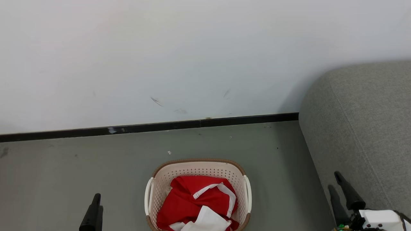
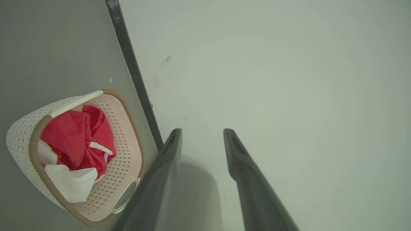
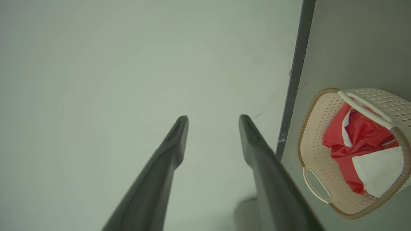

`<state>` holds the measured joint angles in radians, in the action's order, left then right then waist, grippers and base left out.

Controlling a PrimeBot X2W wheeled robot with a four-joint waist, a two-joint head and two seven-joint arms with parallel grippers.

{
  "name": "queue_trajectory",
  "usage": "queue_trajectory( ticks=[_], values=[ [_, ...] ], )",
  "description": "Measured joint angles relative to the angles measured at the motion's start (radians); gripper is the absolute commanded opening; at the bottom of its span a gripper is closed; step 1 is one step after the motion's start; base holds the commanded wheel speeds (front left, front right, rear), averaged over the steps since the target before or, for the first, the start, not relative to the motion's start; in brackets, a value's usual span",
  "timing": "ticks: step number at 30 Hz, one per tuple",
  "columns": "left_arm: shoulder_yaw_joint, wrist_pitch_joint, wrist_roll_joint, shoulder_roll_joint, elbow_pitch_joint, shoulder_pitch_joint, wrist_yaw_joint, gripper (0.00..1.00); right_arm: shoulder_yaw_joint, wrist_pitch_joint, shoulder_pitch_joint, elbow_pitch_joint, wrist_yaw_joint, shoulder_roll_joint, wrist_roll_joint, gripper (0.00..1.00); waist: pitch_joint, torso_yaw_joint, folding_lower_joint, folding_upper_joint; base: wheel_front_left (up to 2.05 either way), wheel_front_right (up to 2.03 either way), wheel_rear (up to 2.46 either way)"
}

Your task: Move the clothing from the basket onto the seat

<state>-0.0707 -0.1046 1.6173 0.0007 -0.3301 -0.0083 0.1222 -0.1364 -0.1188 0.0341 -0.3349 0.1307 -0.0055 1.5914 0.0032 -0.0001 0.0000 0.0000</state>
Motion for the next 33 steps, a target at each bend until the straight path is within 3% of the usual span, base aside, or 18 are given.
queue_trajectory(
  ticks=[12,21,33],
  values=[
    [0.028,0.032,-0.004,-0.001,0.018,0.010,-0.001,1.00,0.007,0.032,-0.013,0.023,0.000,0.000,-0.026,1.00,0.001,-0.001,0.0001,0.0000,0.00,0.00,0.00],
    [0.065,0.066,-0.068,0.004,0.036,0.010,-0.001,1.00,0.027,0.068,-0.014,0.045,0.000,-0.035,-0.142,1.00,0.000,-0.002,0.0009,0.0000,0.00,0.00,0.00],
    [0.109,0.108,-0.262,0.046,0.046,0.010,-0.001,1.00,0.034,0.112,-0.015,0.080,0.000,-0.063,-0.386,1.00,-0.012,-0.006,0.0109,0.0000,0.00,0.00,0.00]
  ],
)
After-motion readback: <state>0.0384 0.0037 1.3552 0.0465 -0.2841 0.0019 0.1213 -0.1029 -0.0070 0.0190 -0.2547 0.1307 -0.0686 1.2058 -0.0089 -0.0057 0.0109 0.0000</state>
